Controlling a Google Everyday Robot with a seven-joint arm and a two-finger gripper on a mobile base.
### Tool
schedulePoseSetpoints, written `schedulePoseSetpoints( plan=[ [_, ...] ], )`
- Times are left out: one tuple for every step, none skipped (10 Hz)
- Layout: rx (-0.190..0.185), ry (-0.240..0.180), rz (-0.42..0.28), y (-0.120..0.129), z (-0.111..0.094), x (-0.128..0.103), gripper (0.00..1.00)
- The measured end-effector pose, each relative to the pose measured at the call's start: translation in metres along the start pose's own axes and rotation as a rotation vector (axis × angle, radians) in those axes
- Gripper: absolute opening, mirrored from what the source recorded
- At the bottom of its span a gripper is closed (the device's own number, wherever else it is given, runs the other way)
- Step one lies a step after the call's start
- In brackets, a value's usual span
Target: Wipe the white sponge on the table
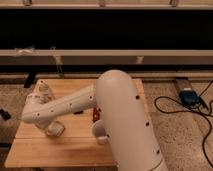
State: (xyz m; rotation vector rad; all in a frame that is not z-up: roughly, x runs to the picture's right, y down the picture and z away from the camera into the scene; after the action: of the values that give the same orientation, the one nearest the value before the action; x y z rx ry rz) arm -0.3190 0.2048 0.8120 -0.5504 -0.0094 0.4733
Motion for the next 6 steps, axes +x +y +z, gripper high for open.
schedulePoseSetpoints(
  plan=[
    [-0.007,-0.013,0.006,-0.002,-0.006,0.001,0.69],
    [-0.016,-0.03,0.016,-0.005,-0.014,0.003,0.69],
    [-0.022,-0.054,0.026,-0.011,-0.025,0.005,0.69],
    [-0.033,-0.074,0.035,-0.017,-0.035,0.007,0.69],
    [-0.047,-0.092,0.037,-0.02,-0.043,0.009,0.69],
    [-0.066,-0.11,0.04,-0.025,-0.05,0.013,0.69]
  ],
)
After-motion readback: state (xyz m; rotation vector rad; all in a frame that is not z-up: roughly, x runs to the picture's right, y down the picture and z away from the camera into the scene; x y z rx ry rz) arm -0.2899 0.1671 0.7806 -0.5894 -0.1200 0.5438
